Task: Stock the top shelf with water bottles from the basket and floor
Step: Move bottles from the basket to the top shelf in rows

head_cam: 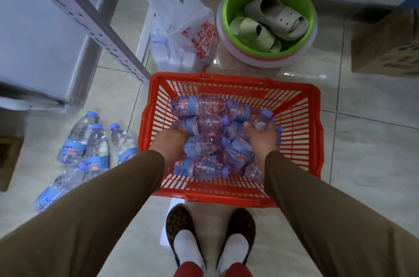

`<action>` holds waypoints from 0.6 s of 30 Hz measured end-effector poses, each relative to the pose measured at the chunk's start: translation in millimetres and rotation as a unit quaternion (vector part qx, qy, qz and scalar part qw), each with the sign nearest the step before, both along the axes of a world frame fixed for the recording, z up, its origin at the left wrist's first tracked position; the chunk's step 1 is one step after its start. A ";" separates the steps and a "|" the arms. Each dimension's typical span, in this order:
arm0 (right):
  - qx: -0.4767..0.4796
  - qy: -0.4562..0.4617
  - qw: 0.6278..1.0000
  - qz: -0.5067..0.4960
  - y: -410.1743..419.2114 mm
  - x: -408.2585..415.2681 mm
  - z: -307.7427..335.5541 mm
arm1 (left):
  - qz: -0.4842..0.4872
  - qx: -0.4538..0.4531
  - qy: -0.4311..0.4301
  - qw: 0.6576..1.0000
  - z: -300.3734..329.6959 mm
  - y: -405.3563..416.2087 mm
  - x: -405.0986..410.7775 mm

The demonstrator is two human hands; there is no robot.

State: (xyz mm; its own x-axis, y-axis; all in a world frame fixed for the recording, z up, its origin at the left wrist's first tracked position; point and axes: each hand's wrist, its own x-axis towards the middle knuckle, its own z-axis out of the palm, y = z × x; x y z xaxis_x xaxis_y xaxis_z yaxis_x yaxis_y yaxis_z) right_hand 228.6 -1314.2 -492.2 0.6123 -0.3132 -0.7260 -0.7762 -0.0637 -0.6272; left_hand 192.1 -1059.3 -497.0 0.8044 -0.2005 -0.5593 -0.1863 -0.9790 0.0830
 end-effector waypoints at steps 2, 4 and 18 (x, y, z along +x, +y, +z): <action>-0.007 -0.040 0.999 0.031 -1.3 -3.7 26.7 | 0.079 -0.038 0.018 0.996 25.7 2.6 -14.3; -0.014 -0.063 0.997 0.050 0.5 -7.8 61.9 | 0.166 -0.093 0.019 0.982 56.0 6.1 -32.0; 0.020 -0.217 0.958 0.186 37.3 0.9 439.8 | 0.449 -0.419 -0.031 0.789 406.8 29.5 -68.7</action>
